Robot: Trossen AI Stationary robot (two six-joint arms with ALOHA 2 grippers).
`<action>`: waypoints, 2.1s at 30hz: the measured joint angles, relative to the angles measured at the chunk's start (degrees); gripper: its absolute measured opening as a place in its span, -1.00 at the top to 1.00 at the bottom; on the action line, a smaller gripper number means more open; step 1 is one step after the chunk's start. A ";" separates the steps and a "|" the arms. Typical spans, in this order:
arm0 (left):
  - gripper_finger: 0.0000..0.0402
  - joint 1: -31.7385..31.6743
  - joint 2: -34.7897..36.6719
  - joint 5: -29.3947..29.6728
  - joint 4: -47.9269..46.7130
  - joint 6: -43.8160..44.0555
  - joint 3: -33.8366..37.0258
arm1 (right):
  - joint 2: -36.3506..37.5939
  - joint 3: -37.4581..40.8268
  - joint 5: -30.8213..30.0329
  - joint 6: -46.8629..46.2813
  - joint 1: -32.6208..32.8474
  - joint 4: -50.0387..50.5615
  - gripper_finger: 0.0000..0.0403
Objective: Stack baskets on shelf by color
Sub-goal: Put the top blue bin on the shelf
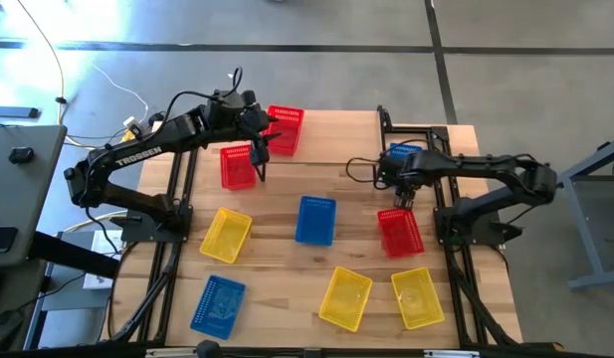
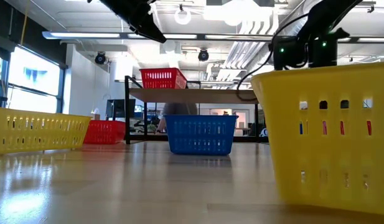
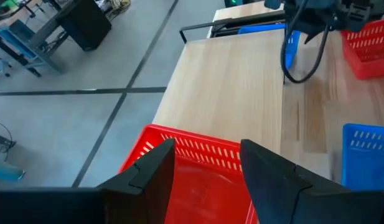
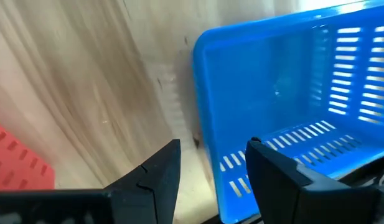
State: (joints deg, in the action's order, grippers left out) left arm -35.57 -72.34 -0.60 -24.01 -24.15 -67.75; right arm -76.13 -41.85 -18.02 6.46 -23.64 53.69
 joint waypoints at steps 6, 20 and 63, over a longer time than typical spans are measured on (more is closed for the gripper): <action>0.14 0.00 0.00 0.00 -0.04 -0.01 0.00 | -4.01 0.00 -0.98 0.00 0.00 0.00 0.25; 0.14 -0.02 -0.02 0.00 -0.11 0.00 0.02 | -1.72 -0.62 0.72 -5.70 0.15 3.63 0.98; 0.14 0.00 -0.07 2.44 -16.39 11.62 0.04 | -3.12 -47.08 -12.91 1.78 -2.06 16.83 1.00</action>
State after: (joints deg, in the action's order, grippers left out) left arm -35.57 -72.40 1.84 -40.40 -12.53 -67.70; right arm -79.25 -88.92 -30.93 8.24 -25.70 70.52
